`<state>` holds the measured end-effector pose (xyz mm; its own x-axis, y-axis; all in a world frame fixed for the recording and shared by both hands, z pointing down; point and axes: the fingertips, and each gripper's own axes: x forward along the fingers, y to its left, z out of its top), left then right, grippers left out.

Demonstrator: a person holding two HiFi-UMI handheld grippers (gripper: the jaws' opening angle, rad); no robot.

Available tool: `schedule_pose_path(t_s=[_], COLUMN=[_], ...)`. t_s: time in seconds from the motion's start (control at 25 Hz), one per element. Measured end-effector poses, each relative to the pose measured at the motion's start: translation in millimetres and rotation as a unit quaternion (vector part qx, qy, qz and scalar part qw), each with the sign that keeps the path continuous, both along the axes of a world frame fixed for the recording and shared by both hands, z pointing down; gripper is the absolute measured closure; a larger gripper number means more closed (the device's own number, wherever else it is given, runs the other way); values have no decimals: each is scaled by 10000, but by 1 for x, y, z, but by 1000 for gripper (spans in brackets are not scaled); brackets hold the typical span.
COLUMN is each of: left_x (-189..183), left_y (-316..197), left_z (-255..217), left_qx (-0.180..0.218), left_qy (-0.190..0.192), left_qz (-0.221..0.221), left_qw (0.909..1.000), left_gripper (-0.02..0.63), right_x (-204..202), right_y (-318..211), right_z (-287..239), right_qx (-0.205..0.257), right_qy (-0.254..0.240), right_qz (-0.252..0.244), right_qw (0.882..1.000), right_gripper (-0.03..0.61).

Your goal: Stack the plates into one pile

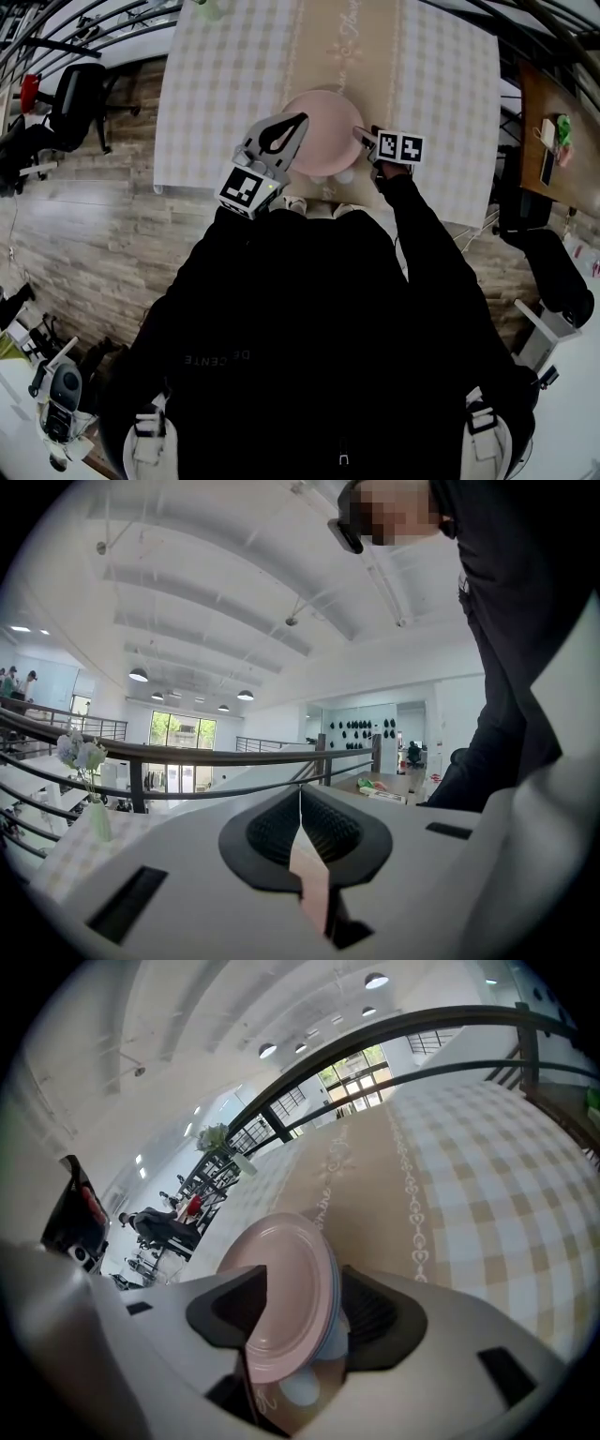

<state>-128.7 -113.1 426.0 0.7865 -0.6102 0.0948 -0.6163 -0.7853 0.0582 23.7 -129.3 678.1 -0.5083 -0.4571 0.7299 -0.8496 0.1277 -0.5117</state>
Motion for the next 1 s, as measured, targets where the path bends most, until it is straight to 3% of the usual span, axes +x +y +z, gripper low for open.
schedule_pose_path(t_s=[0.28,0.6,0.8,1.0], left_x=[1,7,20,28], left_y=[2,2,1,2], left_z=[-7,-35,-47,-63], left_qx=[194,256,211,241], left_qy=[-203,-83,-87,-56], left_qz=[78,119,289,323], left_qw=[9996,9996,9993,9992], left_gripper=[592,592,592,592], right_x=[-1,-6,-4,-14], right_y=[-9,-14,-16,-4], right_z=[-49,-132,-196,-259], right_qx=[576,1528,2732,3841], right_qy=[-181,-346,84,268], right_qz=[-272,-396,-649,-986], right_qw=[9978,9869,9597,9176], right_gripper=[322,331,370,409])
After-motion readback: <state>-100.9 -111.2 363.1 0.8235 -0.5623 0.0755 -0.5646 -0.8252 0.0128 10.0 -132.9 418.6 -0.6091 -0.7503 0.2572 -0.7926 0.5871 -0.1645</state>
